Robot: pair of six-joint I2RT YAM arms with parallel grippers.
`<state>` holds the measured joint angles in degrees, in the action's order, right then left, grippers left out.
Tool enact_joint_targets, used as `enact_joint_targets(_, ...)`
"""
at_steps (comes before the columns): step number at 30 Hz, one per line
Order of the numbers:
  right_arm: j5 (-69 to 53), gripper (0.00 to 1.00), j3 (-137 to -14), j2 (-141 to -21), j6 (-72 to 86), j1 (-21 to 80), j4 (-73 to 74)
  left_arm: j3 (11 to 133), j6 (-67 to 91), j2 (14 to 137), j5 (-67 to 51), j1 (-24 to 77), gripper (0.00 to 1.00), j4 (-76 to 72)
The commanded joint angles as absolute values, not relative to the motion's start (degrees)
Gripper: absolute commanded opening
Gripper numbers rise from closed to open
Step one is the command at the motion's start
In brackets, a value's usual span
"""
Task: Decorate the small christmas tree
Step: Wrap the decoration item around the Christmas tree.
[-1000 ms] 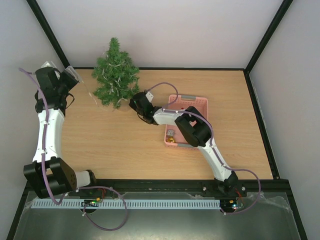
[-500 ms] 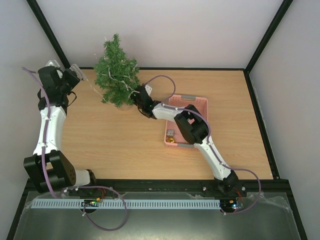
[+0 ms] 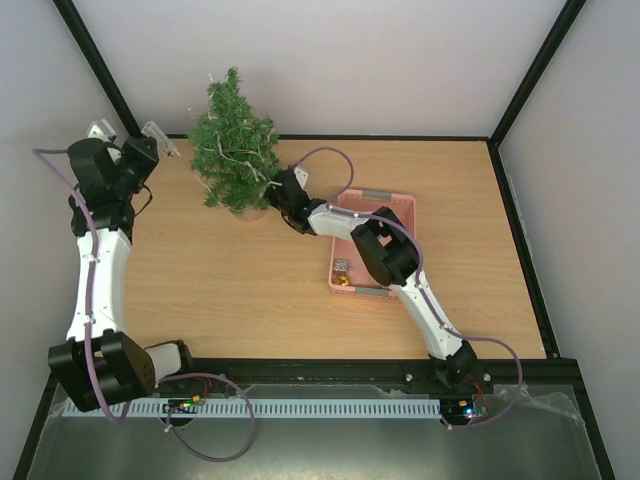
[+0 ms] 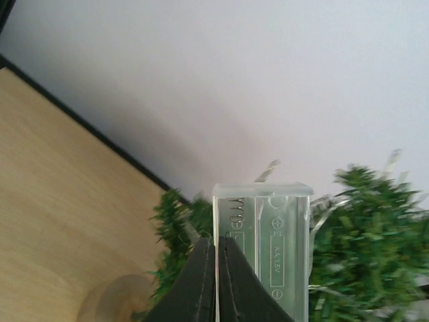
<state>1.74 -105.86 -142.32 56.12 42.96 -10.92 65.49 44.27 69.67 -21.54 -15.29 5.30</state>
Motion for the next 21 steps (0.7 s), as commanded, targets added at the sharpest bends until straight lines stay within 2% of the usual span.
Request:
enact_joint_targets(1,2.56,0.23,-104.06,-140.62,55.65,42.80,-10.32,65.34,47.93,67.61,-23.11,-15.90,0.02,-1.15)
enact_joint_targets(12,1.92,0.23,-102.75,-138.62,56.34,42.85,-10.50,63.94,45.42,73.40,-24.22,-17.97,0.03,-8.57)
enact_joint_targets(21,-0.65,0.27,-95.65,-134.69,62.12,43.27,-15.61,63.04,45.88,78.57,-25.99,-18.51,0.02,-15.62)
